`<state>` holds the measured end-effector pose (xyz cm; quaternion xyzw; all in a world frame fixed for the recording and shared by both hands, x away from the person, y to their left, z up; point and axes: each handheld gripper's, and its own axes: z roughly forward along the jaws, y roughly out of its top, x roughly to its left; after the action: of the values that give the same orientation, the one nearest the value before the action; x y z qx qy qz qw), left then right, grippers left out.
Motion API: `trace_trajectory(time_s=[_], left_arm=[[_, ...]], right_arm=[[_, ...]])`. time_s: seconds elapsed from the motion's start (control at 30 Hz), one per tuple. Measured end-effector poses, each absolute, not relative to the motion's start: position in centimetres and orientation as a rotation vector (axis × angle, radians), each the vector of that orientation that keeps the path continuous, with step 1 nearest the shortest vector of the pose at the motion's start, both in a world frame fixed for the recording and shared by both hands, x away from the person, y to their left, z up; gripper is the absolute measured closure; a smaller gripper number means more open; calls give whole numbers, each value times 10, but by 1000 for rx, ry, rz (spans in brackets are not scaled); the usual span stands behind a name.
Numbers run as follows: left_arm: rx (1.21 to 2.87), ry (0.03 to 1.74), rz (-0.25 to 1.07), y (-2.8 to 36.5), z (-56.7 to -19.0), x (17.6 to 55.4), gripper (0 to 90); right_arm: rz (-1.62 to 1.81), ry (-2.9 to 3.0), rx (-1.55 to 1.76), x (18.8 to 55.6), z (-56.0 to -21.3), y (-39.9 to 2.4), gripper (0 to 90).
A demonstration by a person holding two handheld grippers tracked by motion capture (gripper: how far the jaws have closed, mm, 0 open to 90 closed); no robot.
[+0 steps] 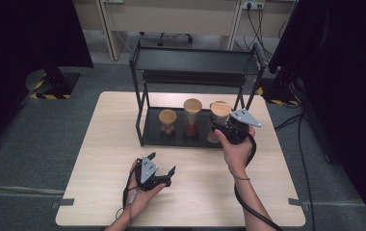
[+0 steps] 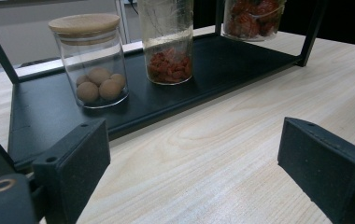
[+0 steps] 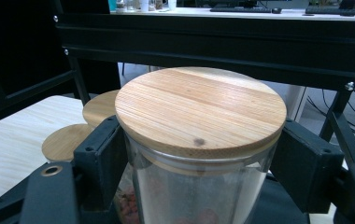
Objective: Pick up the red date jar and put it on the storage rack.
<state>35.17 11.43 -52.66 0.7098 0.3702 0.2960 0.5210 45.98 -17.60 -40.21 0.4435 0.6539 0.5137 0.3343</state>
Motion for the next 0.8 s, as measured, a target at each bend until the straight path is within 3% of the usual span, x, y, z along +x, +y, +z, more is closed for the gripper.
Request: trace_trajectory(time_s=[0.8], left_arm=[[1704,883,712,114,-527,351,89]], right_arm=[[1332,1703,1192,481,-402,-171,253]])
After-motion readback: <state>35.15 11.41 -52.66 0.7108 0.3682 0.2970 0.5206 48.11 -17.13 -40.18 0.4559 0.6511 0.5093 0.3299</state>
